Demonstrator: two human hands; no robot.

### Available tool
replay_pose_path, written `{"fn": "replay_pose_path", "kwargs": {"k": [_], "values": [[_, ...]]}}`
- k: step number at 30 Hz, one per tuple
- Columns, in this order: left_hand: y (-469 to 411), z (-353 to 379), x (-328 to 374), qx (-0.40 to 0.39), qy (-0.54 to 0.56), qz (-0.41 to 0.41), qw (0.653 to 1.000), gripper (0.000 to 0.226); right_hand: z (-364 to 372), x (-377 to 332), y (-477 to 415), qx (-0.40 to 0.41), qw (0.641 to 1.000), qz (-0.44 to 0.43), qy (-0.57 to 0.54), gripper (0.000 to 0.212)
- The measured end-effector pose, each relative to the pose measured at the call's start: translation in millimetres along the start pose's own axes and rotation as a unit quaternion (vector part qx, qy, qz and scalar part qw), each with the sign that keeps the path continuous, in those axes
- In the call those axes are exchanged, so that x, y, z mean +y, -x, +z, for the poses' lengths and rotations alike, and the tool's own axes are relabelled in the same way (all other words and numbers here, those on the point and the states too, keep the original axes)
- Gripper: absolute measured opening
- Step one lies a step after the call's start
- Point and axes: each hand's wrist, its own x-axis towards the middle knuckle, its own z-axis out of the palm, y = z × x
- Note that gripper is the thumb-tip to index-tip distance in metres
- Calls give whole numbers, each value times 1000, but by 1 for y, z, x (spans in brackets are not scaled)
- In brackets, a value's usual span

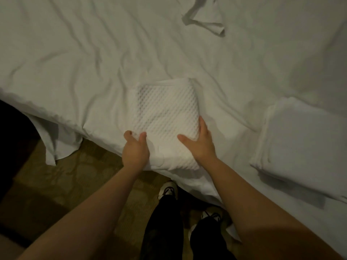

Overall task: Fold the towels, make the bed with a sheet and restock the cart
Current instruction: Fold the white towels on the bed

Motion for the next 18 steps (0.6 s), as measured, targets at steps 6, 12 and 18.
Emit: {"fn": "replay_pose_path", "kwargs": {"k": [6,12,18], "values": [[31,-8,27,-1,-6,115,993,57,-29,3,24,-9,988,34,-153,83],[51,35,89,-38,-64,257,964,51,-79,23,44,176,962,26,-207,66],[44,85,119,-90,-79,298,947,44,-102,28,38,308,949,47,-53,66]]}}
